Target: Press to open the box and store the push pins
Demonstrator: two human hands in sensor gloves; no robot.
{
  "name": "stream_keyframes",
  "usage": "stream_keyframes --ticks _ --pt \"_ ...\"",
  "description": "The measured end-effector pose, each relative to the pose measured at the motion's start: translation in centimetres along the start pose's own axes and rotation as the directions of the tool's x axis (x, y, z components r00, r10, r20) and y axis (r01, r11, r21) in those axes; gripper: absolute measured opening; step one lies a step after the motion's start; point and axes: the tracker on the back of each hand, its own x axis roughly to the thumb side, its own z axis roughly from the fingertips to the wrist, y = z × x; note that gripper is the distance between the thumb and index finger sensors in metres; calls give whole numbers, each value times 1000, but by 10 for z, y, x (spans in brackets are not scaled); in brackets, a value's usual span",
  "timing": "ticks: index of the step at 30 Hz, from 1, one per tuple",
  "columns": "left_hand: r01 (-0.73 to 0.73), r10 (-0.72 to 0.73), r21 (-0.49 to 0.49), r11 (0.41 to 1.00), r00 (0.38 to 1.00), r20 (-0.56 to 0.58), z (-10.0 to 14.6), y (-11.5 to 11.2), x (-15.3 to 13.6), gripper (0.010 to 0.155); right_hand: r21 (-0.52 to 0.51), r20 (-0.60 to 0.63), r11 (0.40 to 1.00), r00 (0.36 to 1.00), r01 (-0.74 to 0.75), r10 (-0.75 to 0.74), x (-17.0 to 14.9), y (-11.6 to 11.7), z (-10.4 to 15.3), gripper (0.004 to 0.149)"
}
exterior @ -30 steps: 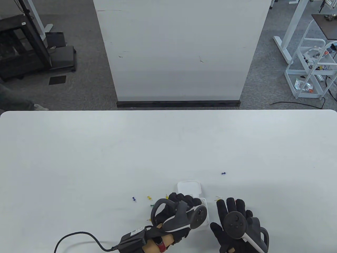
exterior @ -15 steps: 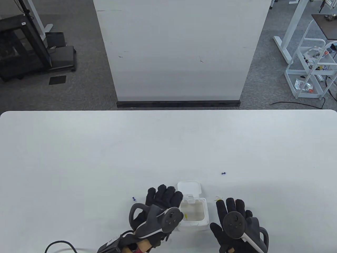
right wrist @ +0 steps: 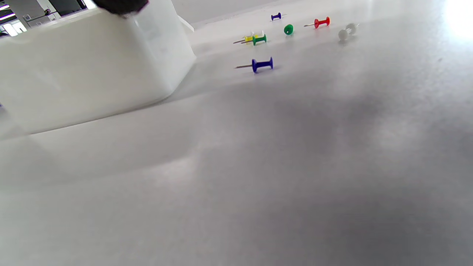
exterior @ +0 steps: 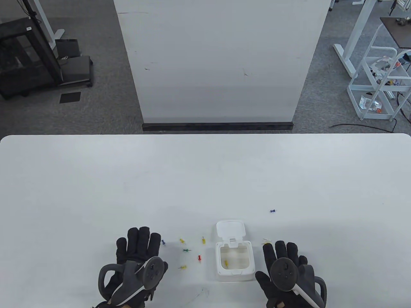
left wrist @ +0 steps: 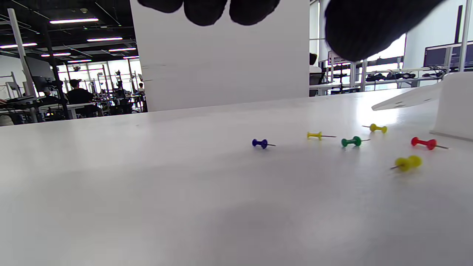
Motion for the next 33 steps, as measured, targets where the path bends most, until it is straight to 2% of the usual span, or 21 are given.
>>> stream_keyframes --ticks 2,4,6,12,16,21,25,28,33 --pt "11 -11 4 1000 1000 -27 2 -8 -8 82 3 -3 1000 1000 -4 4 0 0 0 79" --pt "11 -13 -34 999 999 -51 0 -12 -14 82 9 -5 1000 1000 -8 8 1 2 -2 79" --pt "14 -14 -10 1000 998 -54 0 -14 -14 81 11 -1 1000 1000 -13 13 1 2 -2 79" --pt "-14 11 -28 1000 997 -78 -1 -14 -18 81 23 -8 993 993 116 -116 -5 -12 -6 79" --pt "-16 13 -45 999 997 -74 0 -15 -20 80 1 -36 981 981 193 -193 -7 -26 -17 72" --pt "-52 49 -30 998 995 -89 2 -10 -25 79 -99 -103 981 979 168 -178 -7 -49 -48 63" --pt "-47 44 -32 998 996 -84 3 -11 -23 80 -157 -165 986 982 61 -87 -6 -61 -82 57" --pt "-27 24 -38 999 997 -72 5 -13 -19 79 -136 -216 990 976 -33 3 -7 -65 -110 53" --pt "-16 13 -38 999 998 -56 6 -14 -15 79 -140 -277 990 961 -23 -17 -12 -67 -147 52"
